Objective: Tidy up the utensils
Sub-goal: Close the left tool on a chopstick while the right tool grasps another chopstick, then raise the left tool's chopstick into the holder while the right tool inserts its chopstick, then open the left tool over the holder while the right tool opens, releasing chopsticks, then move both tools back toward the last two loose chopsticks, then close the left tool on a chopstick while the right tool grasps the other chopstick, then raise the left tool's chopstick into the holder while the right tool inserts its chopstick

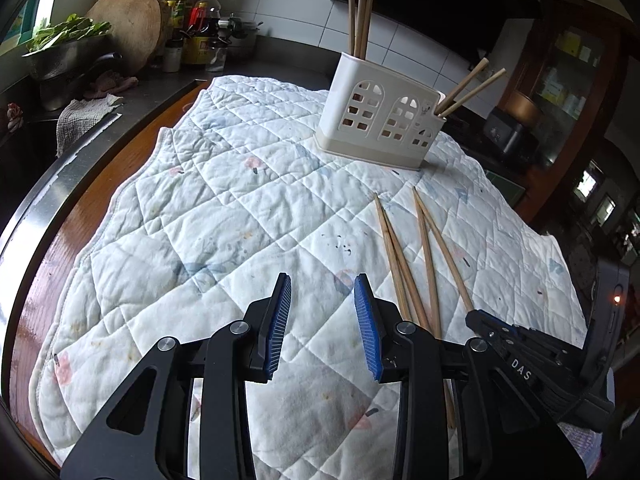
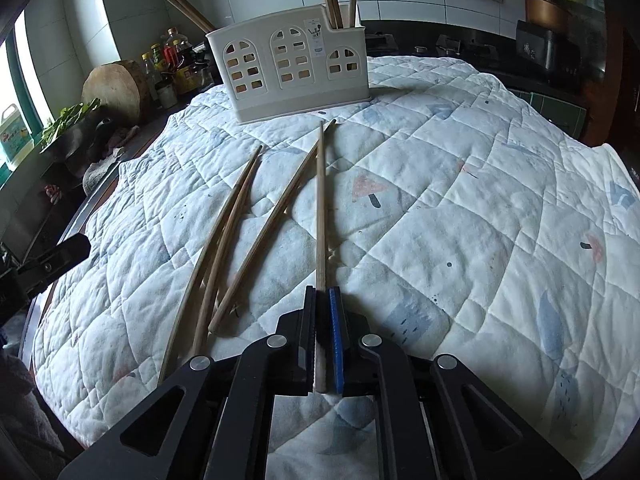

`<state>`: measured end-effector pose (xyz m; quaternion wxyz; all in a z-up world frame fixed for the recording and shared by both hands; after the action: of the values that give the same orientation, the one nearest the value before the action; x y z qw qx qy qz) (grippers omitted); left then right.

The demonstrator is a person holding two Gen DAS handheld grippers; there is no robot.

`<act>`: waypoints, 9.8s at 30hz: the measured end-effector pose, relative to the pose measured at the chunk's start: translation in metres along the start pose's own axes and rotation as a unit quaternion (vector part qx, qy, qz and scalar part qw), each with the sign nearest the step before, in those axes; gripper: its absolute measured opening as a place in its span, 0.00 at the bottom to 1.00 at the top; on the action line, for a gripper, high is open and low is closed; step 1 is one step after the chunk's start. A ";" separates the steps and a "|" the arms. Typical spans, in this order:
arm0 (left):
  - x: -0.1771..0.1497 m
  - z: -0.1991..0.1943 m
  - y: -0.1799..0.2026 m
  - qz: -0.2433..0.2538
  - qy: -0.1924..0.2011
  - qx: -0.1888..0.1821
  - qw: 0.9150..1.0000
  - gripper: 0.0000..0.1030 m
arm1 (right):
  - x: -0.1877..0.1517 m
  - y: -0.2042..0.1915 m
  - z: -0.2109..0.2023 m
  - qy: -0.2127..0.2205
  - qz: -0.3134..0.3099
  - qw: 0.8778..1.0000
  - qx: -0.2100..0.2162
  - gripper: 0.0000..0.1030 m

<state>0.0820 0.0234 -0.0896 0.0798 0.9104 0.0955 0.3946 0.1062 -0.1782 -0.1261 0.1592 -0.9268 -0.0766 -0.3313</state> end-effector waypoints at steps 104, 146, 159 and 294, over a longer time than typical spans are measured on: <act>0.288 0.007 0.079 0.040 0.152 -0.006 0.988 0.05 | 0.332 0.010 -0.086 0.080 -0.190 0.978 0.012 0.06; 0.256 -0.007 0.084 0.063 0.117 -0.021 0.991 0.39 | 0.299 0.006 -0.087 0.069 -0.183 0.981 0.021 0.16; 0.175 -0.063 0.056 0.063 0.134 0.003 0.989 0.50 | 0.183 -0.011 -0.094 0.051 -0.176 0.980 0.072 0.16; 0.221 -0.058 0.093 0.055 0.143 -0.083 0.985 0.05 | 0.296 0.027 -0.144 0.155 -0.152 0.976 0.005 0.06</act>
<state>0.1981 -0.0104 0.1251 0.1186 0.8389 0.0226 0.5307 0.2553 -0.2429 0.1610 0.1215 -0.8410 -0.1922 -0.4909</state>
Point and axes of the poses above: each gripper's, at about its wrist camera, not at the fingertips, and z roughly the way its jaws point, y to its right, x to its top, the point moved 6 cm from there along z, roughly the way its jaws point, and after that the axes turned 6 degrees about x, right-handed, at the moved point
